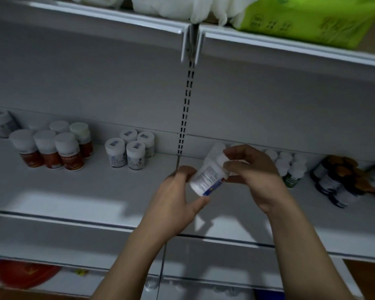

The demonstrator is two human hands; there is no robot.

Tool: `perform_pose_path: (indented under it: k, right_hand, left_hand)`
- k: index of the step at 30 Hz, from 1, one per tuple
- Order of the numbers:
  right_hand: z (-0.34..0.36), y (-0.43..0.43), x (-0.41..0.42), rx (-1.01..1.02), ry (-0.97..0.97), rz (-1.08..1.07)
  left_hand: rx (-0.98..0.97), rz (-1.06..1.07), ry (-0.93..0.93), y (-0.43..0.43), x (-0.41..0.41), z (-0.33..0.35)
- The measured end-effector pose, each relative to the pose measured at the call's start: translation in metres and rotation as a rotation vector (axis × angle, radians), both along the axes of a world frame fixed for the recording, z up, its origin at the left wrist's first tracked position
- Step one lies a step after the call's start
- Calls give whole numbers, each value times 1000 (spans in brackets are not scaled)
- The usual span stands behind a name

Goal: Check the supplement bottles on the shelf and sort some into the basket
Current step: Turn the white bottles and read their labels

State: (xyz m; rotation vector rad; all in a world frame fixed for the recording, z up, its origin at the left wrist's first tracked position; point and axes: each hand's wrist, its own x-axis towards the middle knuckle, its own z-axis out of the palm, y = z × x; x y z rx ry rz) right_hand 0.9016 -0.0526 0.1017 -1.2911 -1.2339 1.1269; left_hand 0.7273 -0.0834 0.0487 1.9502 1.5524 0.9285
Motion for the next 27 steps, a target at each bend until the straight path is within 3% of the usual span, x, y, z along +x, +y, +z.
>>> perform_pose_path:
  k: [9, 27]
  right_hand:
    - [-7, -26, 18, 47, 133, 18]
    - [-5, -43, 18, 91, 179, 76]
  left_hand:
    - [-12, -62, -284, -22, 16, 3]
    - [56, -127, -382, -41, 22, 8]
